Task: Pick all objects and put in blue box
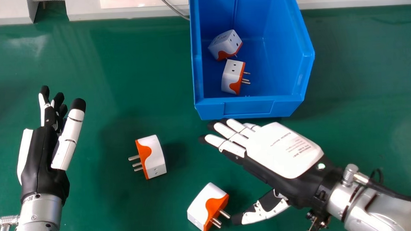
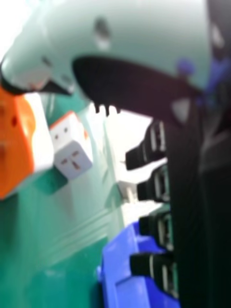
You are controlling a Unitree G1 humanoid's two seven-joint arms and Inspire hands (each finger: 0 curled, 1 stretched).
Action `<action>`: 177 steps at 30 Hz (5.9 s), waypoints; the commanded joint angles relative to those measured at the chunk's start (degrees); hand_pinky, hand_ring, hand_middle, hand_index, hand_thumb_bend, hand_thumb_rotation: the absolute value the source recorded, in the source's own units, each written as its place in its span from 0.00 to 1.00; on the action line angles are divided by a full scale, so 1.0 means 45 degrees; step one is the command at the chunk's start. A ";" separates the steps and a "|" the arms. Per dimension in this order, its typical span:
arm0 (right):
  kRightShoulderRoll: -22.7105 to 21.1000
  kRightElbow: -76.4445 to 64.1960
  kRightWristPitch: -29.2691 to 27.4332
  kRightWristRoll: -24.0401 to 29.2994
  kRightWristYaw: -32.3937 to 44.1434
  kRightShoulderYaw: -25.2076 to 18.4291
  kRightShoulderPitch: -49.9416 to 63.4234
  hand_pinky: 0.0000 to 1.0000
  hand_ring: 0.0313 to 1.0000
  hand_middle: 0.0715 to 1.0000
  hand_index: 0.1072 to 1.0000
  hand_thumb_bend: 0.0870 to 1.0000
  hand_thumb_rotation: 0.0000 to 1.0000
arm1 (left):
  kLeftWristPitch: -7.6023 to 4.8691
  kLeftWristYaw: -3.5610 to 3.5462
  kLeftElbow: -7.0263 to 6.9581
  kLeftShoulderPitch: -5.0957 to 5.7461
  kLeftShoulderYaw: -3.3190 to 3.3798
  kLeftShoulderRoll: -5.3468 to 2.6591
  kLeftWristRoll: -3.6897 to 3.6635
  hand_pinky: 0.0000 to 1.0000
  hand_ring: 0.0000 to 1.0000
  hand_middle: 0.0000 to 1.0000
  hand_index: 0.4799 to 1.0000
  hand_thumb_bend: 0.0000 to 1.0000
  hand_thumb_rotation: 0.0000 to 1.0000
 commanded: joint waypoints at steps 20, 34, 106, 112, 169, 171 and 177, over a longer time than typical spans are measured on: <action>-0.0388 0.1588 -0.1124 -0.0489 0.1875 0.1422 -0.2531 0.93 1.00 1.00 0.94 0.43 0.38 | -0.0520 -0.0271 0.0110 -0.0287 0.0008 0.0128 0.0059 1.00 1.00 1.00 1.00 0.54 0.81; -0.0063 0.2845 -0.1718 -0.1071 0.1769 0.2277 -0.3758 0.93 1.00 1.00 0.93 0.43 0.33 | -0.0532 -0.0264 -0.0158 -0.0122 -0.0042 0.0152 0.0166 1.00 1.00 1.00 1.00 0.56 0.81; 0.0867 0.6925 -0.1863 -0.3724 -0.2287 0.5186 -0.5968 0.62 0.76 0.74 0.70 0.47 0.01 | 0.0726 -0.0034 -0.1385 -0.0060 -0.0025 -0.0021 -0.0004 1.00 1.00 1.00 1.00 0.55 0.81; 0.0847 0.7064 -0.1627 -0.4010 -0.3014 0.5407 -0.5846 0.57 0.70 0.67 0.63 0.58 0.00 | 0.0928 0.0027 -0.1486 -0.0123 -0.0038 -0.0030 -0.0049 1.00 1.00 1.00 1.00 0.55 0.81; 0.1525 0.8452 -0.0504 -0.4078 -0.6418 0.5841 -0.6019 0.05 0.07 0.12 0.41 0.47 0.10 | 0.1557 0.0096 -0.2062 -0.0142 0.0000 -0.0222 -0.0055 1.00 1.00 1.00 1.00 0.55 0.78; 0.1517 0.8248 -0.0415 -0.3927 -0.6073 0.5763 -0.5944 0.03 0.05 0.09 0.41 0.47 0.11 | 0.1542 0.0077 -0.2063 -0.0132 0.0012 -0.0223 -0.0070 1.00 1.00 1.00 1.00 0.56 0.78; 0.1550 0.7847 -0.0289 -0.3690 -0.5739 0.5475 -0.5685 0.02 0.03 0.06 0.41 0.47 0.11 | 0.1501 0.0076 -0.1993 -0.0154 0.0015 -0.0227 -0.0054 1.00 1.00 1.00 1.00 0.56 0.78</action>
